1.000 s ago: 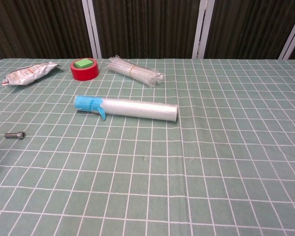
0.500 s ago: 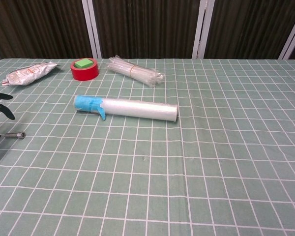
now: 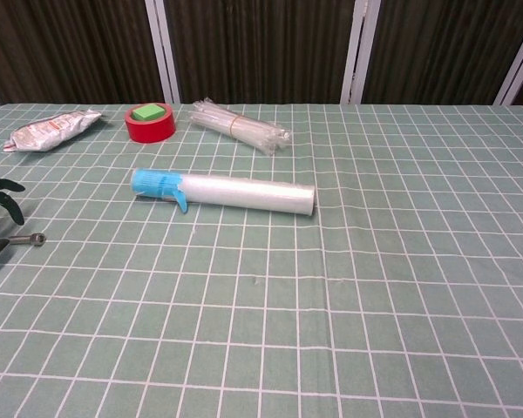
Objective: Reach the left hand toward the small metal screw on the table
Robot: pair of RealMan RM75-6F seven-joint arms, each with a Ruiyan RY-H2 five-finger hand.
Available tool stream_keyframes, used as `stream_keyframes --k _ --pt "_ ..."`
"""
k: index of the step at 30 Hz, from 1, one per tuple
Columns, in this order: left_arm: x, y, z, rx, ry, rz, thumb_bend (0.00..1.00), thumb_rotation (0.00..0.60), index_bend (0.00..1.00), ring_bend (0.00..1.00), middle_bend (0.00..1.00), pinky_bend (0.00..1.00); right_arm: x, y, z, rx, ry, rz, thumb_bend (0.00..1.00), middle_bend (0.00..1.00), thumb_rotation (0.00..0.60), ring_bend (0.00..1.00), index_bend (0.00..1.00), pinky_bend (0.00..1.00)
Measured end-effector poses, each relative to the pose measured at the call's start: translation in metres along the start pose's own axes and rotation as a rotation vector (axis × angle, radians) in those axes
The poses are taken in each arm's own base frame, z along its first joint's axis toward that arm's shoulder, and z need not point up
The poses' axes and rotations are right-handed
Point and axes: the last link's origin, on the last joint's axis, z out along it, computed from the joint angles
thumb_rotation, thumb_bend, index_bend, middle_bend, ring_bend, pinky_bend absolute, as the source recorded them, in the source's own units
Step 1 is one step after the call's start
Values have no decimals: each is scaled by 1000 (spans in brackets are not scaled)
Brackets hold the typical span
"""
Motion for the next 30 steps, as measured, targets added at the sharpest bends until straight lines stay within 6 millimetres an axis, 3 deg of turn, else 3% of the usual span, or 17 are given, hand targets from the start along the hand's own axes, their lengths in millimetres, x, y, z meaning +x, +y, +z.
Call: stream_keyframes --k 30 --pt "-11 -5 8 27 -9 14 387 600 539 15 170 56 2 1 -1 -5 4 1 239 0 600 0 0 0"
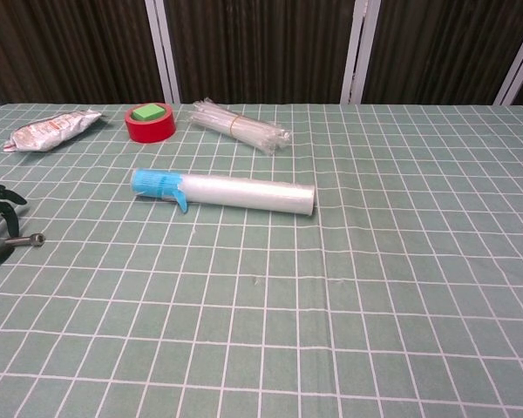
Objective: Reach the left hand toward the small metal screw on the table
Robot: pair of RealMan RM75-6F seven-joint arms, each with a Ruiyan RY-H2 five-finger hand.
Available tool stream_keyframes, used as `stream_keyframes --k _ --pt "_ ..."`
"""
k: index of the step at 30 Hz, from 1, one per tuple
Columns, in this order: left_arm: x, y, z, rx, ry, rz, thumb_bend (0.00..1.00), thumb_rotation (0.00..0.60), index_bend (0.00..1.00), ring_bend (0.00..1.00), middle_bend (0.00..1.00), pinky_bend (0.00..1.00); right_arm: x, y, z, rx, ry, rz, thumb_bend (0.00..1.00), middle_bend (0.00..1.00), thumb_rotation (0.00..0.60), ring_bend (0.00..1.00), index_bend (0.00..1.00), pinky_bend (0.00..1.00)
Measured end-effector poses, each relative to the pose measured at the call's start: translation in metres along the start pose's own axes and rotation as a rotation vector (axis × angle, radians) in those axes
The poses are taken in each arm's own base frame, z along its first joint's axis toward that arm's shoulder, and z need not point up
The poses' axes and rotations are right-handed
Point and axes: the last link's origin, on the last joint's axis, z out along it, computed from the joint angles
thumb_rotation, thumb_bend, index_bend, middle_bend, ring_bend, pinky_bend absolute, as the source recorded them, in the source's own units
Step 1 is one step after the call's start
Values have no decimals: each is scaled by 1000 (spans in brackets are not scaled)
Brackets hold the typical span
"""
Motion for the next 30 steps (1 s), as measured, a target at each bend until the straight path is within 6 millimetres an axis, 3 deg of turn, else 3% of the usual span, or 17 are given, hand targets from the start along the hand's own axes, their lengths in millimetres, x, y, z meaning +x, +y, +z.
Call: stream_keyframes --k 14,30 --pt "7 4 0 -25 35 -7 389 600 554 15 174 56 0 0 0 0 -1 1 240 0 600 0 0 0" --pt "21 34 -7 -153 103 -11 387 600 547 15 174 56 1 0 -1 0 1 2 240 0 600 0 0 0"
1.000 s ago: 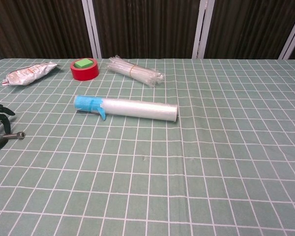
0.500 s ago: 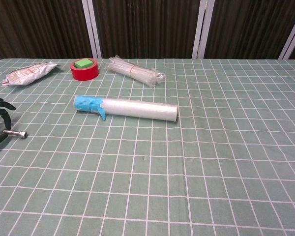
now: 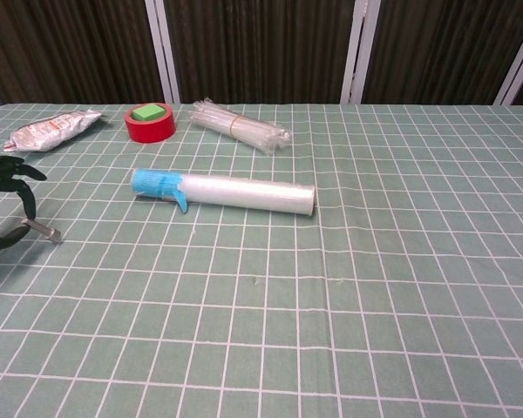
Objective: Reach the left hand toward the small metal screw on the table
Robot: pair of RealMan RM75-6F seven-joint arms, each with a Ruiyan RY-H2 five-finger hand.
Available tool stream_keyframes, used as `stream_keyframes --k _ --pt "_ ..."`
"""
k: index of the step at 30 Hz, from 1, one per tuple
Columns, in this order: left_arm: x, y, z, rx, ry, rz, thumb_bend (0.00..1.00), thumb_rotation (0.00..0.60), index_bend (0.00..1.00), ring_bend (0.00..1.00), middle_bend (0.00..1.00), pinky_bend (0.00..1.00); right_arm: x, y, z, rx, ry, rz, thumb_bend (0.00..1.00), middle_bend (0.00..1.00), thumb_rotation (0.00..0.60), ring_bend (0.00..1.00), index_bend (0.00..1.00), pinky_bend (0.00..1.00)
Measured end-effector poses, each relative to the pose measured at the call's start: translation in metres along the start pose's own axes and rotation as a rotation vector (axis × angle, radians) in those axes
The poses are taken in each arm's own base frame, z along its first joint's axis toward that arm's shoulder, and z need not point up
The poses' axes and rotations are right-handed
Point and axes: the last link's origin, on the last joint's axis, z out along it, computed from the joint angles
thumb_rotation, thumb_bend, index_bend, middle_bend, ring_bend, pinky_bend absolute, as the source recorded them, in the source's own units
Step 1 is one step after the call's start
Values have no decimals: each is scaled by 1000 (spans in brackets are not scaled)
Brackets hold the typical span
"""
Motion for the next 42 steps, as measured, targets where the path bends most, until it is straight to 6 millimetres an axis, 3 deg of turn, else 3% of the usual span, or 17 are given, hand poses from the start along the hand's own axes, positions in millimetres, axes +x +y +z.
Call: stream_keyframes --k 22,42 --pt "12 34 7 -101 -56 129 387 600 527 21 176 50 1 1 0 -1 2 3 240 0 600 0 0 0" --pt "10 44 10 -112 -111 169 386 600 472 23 176 50 4 3 -1 -4 8 7 240 0 600 0 0 0"
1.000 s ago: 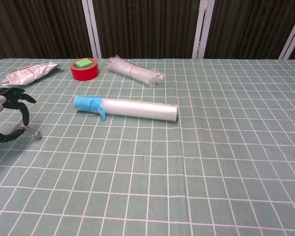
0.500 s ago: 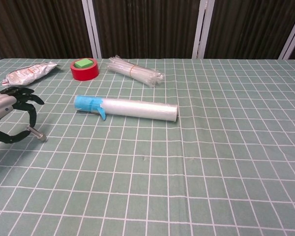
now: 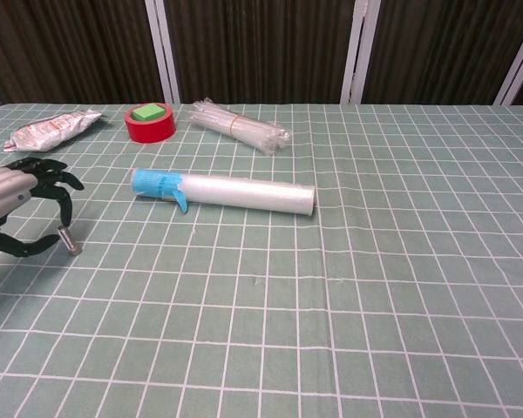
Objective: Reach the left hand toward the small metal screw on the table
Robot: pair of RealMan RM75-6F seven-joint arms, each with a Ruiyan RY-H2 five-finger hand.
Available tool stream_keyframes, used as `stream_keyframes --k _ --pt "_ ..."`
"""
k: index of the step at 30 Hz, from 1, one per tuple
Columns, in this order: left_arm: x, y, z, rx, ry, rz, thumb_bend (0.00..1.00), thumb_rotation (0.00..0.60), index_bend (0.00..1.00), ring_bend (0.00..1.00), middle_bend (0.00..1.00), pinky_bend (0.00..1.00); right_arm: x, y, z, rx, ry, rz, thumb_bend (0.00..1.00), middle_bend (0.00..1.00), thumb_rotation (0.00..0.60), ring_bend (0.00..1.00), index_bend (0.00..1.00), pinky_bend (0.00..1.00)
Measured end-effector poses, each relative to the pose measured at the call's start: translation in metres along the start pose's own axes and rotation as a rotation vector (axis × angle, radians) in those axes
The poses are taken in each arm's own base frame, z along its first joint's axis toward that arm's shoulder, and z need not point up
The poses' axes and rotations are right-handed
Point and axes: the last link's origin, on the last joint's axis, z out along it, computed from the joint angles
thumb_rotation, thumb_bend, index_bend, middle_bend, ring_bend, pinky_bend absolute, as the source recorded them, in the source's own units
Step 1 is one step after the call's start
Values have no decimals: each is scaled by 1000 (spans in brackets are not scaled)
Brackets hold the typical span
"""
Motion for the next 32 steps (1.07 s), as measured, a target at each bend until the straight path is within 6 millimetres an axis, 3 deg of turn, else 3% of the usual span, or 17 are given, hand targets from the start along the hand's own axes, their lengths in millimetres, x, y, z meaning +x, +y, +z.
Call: stream_keyframes --k 4,7,14,17,24,27,32 --pt "1 1 0 -5 4 -1 386 600 462 23 176 51 0 0 0 -2 1 1 240 0 600 0 0 0" --pt "3 2 -1 -9 16 0 386 600 397 24 172 51 0 0 0 -2 0 1 240 0 600 0 0 0" --pt "16 -1 -12 2 85 -24 385 600 136 5 103 51 0 0 -1 -1 4 -4 240 0 600 0 0 0" --pt "25 -3 -31 9 125 -55 386 600 70 0 50 47 0 1 -1 -7 3 -10 239 0 600 0 0 0" --pt "62 -1 -116 -6 222 -167 390 600 8 0 0 34 -1 0 -3 -14 -10 -25 239 0 600 0 0 0" --pt "77 -2 -143 -4 229 -196 391 600 5 0 0 33 -3 -3 -4 -11 -26 -28 240 0 600 0 0 0" --pt "78 -6 -148 18 195 -203 404 600 5 0 0 30 -3 -6 -6 -4 -34 -29 240 0 600 0 0 0"
